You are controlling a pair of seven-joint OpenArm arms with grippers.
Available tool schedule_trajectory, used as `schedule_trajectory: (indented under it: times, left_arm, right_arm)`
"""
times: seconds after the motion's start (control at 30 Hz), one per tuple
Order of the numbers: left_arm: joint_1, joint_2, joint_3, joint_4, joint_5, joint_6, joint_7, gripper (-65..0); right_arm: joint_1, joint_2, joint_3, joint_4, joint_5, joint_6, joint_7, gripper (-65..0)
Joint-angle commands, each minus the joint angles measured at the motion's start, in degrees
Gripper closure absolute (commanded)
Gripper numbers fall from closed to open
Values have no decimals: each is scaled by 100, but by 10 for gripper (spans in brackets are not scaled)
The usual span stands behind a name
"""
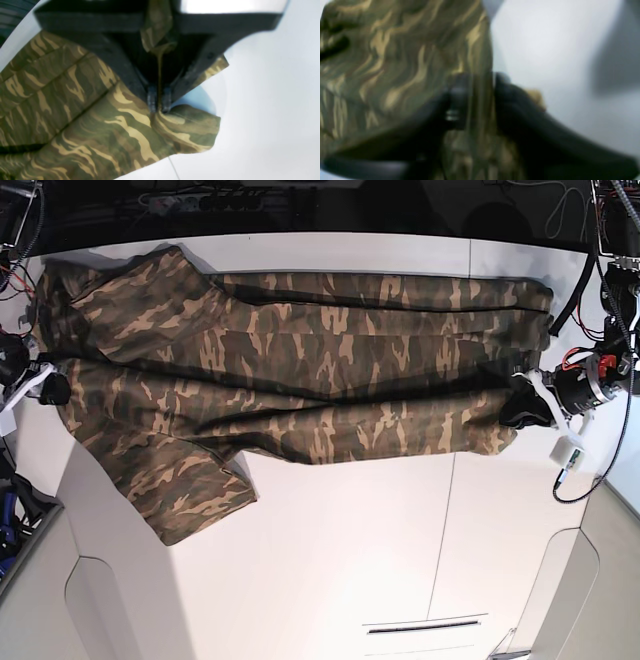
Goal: Fold the T-shirt properly
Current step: 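Fold the hem over toward the shoulder edge with both grippers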
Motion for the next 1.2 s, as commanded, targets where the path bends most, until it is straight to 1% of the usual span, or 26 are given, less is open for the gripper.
schedule_trajectory:
  times: [0.0,0.03,0.07,0.17,0.2,0.33,0.4,0.47,0.57,0.7,0.8,0.9,1.0,1.03,1.07,1.17]
  left_arm:
    - [-96,-111,-52,103,-98,-49,-162,0]
    - [-94,-111,-52,103,-96,-49,-162,0]
    - [-92,-109,-52,103,-74,-49,-160,0]
    - [-92,-111,-52,103,61,-49,-162,0]
    - [-92,-111,-52,103,107,-49,-162,0]
    - [-92,-109,-52,103,203,-49,-164,0]
    - [-90,-109,-52,103,199,-49,-164,0]
    - [-92,-109,-50,103,199,-49,-205,0]
    - [-94,-109,-50,103,208,-49,-348,0]
    - [-90,-109,-50,103,208,-49,-376,0]
    - [-94,-107,-50,101,203,-49,-382,0]
    - [-94,-107,-50,101,203,-49,-422,0]
    - [-92,-105,-50,101,201,-49,-422,0]
    - [-92,-105,-50,101,201,-49,-422,0]
    - [-92,-98,-50,101,201,-49,-422,0]
    - [-94,-72,-50,101,201,-49,-424,0]
  right_arm:
    - [111,155,55,76,-31,-26,249,-296]
    - [122,155,55,76,-74,-26,444,-337]
    - [127,155,55,76,-127,-26,660,-350]
    - [179,138,55,76,-155,-131,1353,-349]
    - [229,109,55,74,-214,-177,1478,-349]
    - [647,-118,52,-26,-756,-260,1519,-349]
    - [876,-225,35,-208,-793,-264,1550,-349]
    - [1141,-313,4,-566,-824,-267,1705,-349]
    - [1631,-404,-101,-1355,-1038,-260,2022,-349]
    - [2175,-437,-463,-2378,-1266,-254,2452,-347]
    - [2382,-479,-881,-2883,-1384,-256,2638,-347]
    - [2437,-660,-1141,-3010,-1550,-256,2653,-347]
    - [2424,-870,-1200,-3008,-1582,-256,2651,-346]
    - [2424,-929,-1202,-3008,-1582,-254,2651,-338]
    - [2428,-988,-1200,-3008,-1582,-254,2651,-310]
    - [2444,-1108,-1200,-2999,-1602,-225,2653,-181]
